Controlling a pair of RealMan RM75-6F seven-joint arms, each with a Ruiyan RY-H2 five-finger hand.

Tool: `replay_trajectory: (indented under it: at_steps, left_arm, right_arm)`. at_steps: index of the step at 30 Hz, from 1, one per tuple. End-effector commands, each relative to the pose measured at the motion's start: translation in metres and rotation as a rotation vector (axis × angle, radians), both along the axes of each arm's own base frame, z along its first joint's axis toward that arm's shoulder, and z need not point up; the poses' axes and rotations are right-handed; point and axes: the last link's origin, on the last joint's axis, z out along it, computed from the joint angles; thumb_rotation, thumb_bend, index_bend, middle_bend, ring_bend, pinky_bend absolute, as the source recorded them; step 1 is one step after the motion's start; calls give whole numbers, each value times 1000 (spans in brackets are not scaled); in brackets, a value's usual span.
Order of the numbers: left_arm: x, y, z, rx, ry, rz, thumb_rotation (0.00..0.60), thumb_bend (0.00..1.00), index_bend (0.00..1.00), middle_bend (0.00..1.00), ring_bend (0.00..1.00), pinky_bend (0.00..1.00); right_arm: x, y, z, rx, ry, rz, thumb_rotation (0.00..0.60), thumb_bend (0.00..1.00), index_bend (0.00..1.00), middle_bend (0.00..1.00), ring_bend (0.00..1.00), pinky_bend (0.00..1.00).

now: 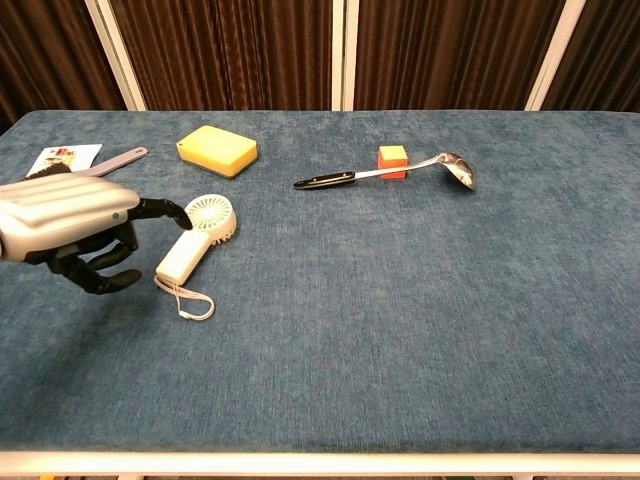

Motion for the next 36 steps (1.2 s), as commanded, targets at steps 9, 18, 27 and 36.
replay_trajectory:
  at_steps: [9,18,27,36]
  left_arm:
    - [-3,11,-9,-20,9,47,600,420,174,827,842,773]
    - [-4,13,-11,-22,18,53,600,422,174,827,843,773]
    - [-5,13,-11,-23,13,66,600,422,174,828,843,767]
    - [-1,14,-8,-13,4,54,600,422,174,828,842,765]
  right_arm:
    - [-3,-1,1,-6,-2,-11,600,240,0,0,0,0]
    - [-4,-1,0,2,0,-15,600,241,0,0,0,0]
    - [-4,-1,0,1,2,-14,600,242,0,0,0,0]
    - [-6,-1,0,3,1,-19,600,243,0,0,0,0]
